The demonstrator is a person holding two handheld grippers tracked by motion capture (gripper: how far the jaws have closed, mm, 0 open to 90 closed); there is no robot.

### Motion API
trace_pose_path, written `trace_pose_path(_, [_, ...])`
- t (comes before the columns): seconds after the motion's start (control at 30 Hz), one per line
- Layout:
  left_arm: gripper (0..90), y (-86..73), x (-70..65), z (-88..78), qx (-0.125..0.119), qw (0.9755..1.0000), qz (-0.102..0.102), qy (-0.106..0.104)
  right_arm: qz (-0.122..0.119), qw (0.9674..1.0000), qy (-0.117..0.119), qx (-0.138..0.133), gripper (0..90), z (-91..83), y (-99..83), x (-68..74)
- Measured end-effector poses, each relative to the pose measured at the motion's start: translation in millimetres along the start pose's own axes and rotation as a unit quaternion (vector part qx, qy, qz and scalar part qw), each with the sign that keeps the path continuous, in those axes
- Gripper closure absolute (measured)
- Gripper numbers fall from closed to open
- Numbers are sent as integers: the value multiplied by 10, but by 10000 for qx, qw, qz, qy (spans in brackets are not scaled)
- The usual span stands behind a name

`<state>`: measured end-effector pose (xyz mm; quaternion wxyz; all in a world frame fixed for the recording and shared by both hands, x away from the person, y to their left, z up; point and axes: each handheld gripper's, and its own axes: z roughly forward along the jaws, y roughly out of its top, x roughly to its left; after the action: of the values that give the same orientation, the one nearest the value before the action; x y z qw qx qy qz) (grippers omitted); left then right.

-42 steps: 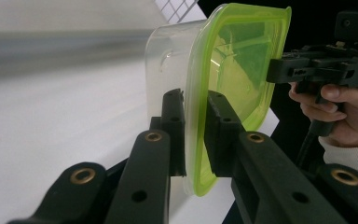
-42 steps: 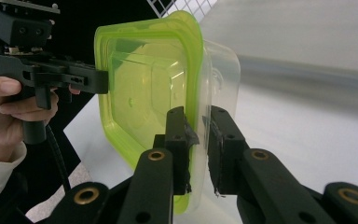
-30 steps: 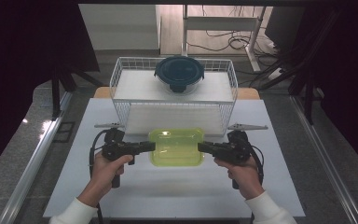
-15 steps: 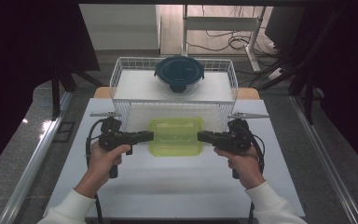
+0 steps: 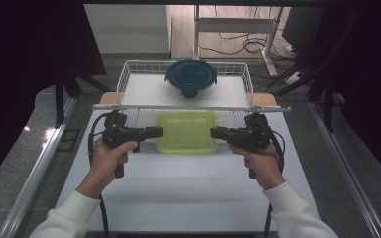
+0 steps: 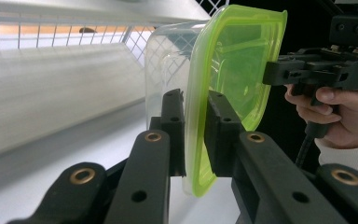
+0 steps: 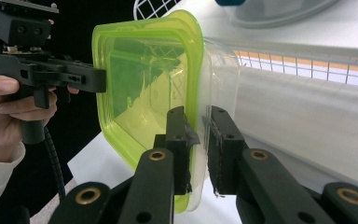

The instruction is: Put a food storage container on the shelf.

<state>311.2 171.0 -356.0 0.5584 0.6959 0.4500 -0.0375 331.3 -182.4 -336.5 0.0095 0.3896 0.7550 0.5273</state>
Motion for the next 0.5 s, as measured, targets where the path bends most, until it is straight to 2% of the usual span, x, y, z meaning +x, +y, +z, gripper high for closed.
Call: trace_pose_path(0.5, [797, 275, -31, -28, -85, 9999, 142, -26, -24, 9999, 26, -126, 791, -44, 258, -12])
